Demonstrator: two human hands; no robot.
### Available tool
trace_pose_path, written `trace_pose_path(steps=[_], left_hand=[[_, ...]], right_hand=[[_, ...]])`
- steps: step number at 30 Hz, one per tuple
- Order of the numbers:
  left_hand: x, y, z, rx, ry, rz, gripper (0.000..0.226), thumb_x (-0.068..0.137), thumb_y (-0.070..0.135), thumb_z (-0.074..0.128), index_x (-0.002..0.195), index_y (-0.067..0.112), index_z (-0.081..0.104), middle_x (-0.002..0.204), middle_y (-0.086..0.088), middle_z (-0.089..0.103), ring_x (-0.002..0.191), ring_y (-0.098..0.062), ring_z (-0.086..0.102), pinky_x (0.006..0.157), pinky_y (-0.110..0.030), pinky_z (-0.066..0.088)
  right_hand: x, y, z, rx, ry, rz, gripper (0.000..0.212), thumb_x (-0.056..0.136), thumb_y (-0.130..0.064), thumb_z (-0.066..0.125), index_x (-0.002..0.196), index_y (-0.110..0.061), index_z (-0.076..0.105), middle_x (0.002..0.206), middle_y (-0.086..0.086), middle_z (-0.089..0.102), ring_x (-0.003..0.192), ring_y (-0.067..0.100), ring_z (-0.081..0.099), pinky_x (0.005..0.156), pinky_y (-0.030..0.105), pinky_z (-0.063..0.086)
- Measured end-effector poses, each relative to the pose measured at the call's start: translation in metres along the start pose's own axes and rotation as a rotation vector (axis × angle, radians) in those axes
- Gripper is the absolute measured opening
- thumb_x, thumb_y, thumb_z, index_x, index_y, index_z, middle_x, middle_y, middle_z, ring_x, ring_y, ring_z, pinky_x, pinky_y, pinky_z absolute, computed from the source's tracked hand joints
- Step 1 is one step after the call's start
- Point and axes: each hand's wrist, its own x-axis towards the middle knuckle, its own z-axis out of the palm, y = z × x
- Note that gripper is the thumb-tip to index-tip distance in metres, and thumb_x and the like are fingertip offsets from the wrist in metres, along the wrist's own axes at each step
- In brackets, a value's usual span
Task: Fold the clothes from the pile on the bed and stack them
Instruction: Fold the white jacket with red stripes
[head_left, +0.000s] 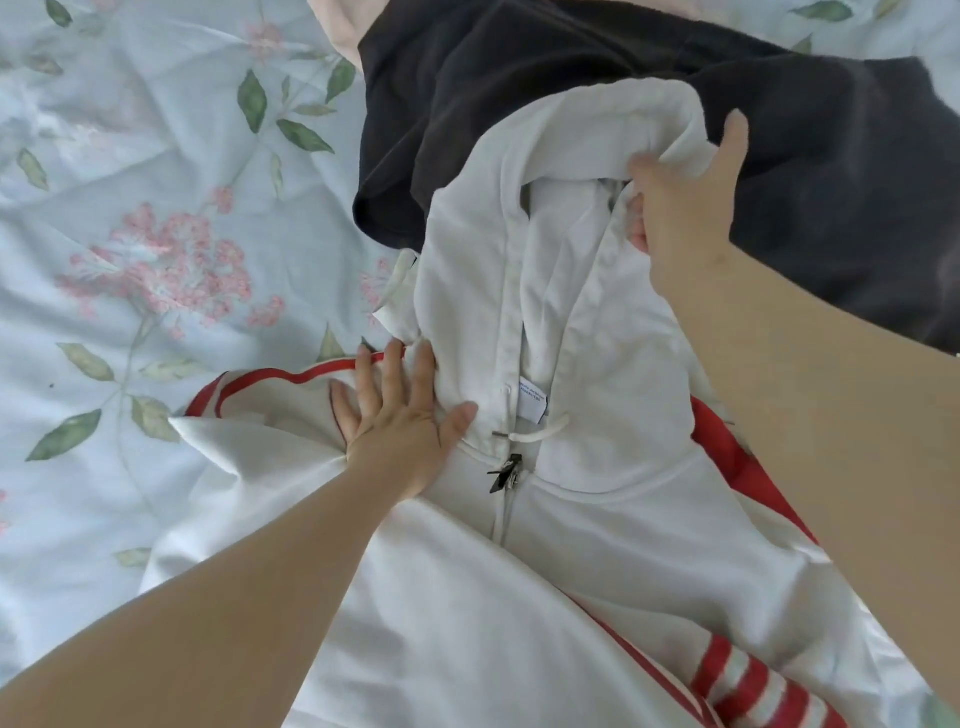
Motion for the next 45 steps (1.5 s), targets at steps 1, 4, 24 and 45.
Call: trace_pose_path(steps=[1, 4, 24, 45], left_hand=[[0.000, 0.000, 0.000, -0.001, -0.006, -0.002, 0.079, 0.088, 0.070, 0.016, 0.147, 0.031, -0.022, 0.154, 0.004, -0.029, 0.139, -0.025, -0.033, 0.109, -0.052, -0.019], [-0.001, 0.000, 0.000, -0.006, -0.012, -0.001, 0.079, 0.088, 0.070, 0.016, 0.147, 0.032, -0.021, 0.154, 0.004, -0.028, 0.139, -0.025, -0.033, 0.109, -0.052, -0.019], [-0.048, 0.066, -0.080, -1.339, -0.100, -0.279, 0.046, 0.089, -0.002, 0.054, 0.133, 0.009, 0.044, 0.076, -0.004, 0.056, 0.060, -0.009, 0.053, 0.048, -0.016, 0.041], [-0.050, 0.050, -0.128, -2.019, -0.262, -0.335, 0.043, 0.094, 0.038, 0.048, 0.113, 0.000, 0.056, 0.109, -0.016, 0.060, 0.087, -0.034, 0.065, 0.075, -0.045, 0.058]], right_hand=[[0.002, -0.004, 0.000, -0.026, -0.013, -0.002, 0.085, 0.063, -0.034, 0.062, 0.139, -0.041, 0.024, 0.111, 0.000, 0.054, 0.084, 0.017, 0.049, 0.081, 0.035, 0.053], [-0.017, -0.018, -0.003, 0.012, -0.037, -0.031, 0.017, 0.079, -0.014, 0.054, 0.092, -0.025, 0.051, 0.093, 0.008, 0.059, 0.071, 0.016, 0.049, 0.055, 0.024, 0.044], [-0.193, 0.047, -0.078, 0.060, -0.111, 0.343, 0.026, 0.078, -0.023, 0.070, 0.078, -0.015, 0.045, 0.072, 0.004, 0.052, 0.066, 0.020, 0.054, 0.067, 0.035, 0.046], [-0.159, 0.009, -0.083, 0.867, -0.072, 0.683, 0.032, 0.093, 0.001, 0.039, 0.118, -0.011, 0.054, 0.098, 0.008, 0.052, 0.088, 0.026, 0.062, 0.086, 0.034, 0.054]])
